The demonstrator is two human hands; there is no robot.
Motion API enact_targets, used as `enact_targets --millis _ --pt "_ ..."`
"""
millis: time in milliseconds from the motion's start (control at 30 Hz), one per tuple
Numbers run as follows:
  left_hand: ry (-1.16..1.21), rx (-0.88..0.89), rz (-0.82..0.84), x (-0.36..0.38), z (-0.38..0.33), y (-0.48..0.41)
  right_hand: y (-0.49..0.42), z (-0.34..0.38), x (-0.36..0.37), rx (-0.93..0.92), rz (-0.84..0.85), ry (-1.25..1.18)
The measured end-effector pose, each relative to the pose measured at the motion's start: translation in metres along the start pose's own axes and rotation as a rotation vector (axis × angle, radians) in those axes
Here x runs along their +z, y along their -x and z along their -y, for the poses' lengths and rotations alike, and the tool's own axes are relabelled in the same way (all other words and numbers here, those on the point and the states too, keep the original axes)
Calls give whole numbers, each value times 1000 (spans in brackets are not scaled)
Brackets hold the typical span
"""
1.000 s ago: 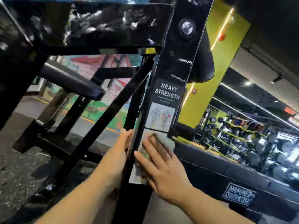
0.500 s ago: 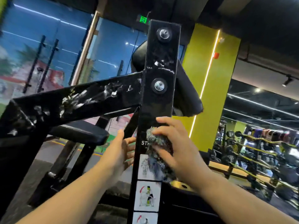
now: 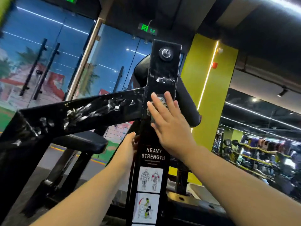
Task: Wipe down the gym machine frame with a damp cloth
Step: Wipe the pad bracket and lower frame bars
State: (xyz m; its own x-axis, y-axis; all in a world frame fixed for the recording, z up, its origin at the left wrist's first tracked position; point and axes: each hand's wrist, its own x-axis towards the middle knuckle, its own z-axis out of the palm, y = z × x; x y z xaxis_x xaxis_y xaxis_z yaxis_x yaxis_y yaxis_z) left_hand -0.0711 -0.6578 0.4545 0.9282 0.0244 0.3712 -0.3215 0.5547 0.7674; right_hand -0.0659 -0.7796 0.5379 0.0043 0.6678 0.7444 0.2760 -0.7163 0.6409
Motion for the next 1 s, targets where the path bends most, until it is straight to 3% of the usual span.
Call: enact_targets --millis 67,167,200,333,367,467,500,600,633,700,800,867,1000 --pt "37 21 2 -2 2 -3 19 19 8 -92 39 -69" --pt "97 10 65 -2 -3 5 51 19 6 -478 199 -46" --pt "75 10 94 -2 -2 6 43 7 3 -516 197 -22" --pt "-34 45 37 -2 -4 12 -3 -11 -1 -113 54 -73" --pt "-116 86 -23 -1 -4 14 4 -5 1 -146 57 -117" --pt "-782 444 -223 -6 -12 30 48 -8 4 -494 140 -128" --pt "-869 598 -310 -4 -24 40 55 -17 4 -517 134 -127" --pt "-940 1059 -392 11 -93 47 41 -41 7 -250 55 -224" --pt "-1070 1098 -423 13 -117 32 28 -44 6 -139 33 -287" --pt "-1495 871 -373 19 -162 -4 -5 -45 2 66 -27 -401" --pt "-1640 403 -203 28 -184 -42 -51 -43 -4 220 -46 -454" --pt "-1657 283 -64 31 -184 -43 -59 -41 -4 158 -28 -413" --pt "-1750 179 -37 26 -178 -40 -45 -59 -12 -140 106 -258"
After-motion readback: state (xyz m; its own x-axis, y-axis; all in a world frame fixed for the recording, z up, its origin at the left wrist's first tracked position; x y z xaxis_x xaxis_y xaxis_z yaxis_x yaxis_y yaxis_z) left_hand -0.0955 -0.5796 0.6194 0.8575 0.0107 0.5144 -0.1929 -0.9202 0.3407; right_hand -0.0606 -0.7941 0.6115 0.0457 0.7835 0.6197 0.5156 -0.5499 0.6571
